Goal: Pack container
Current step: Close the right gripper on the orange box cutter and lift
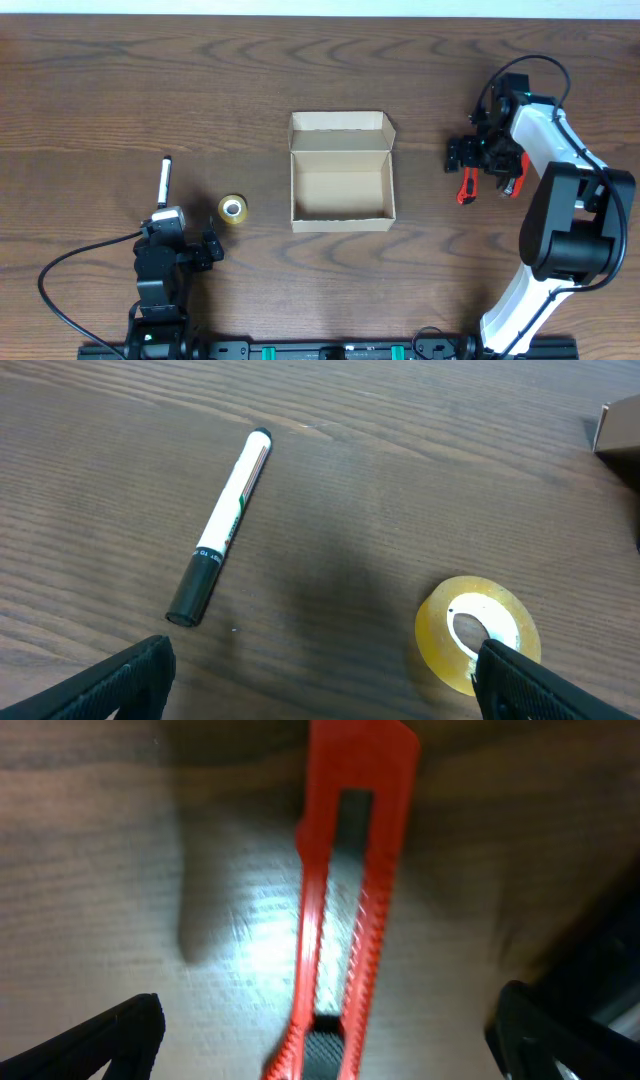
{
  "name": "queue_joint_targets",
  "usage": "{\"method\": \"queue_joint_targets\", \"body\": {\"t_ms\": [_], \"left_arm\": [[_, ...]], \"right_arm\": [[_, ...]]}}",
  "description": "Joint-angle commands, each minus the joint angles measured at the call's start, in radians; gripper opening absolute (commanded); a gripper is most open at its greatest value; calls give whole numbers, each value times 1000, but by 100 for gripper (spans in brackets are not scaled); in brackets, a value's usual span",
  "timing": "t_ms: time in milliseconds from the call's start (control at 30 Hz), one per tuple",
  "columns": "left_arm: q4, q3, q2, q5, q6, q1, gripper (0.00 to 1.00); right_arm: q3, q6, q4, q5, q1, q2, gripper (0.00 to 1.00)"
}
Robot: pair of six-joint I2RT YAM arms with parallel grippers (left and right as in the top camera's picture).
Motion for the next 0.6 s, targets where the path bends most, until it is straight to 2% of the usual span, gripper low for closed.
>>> {"method": "queue_joint_targets", "body": {"t_ms": [0, 567], "left_arm": [[-48, -14, 0, 0, -4, 6, 95], [-47, -14, 0, 0, -4, 6, 95]], "right_arm": [[13, -3, 15, 9, 30, 18, 99], [13, 25, 40, 54, 49, 61, 99]]}}
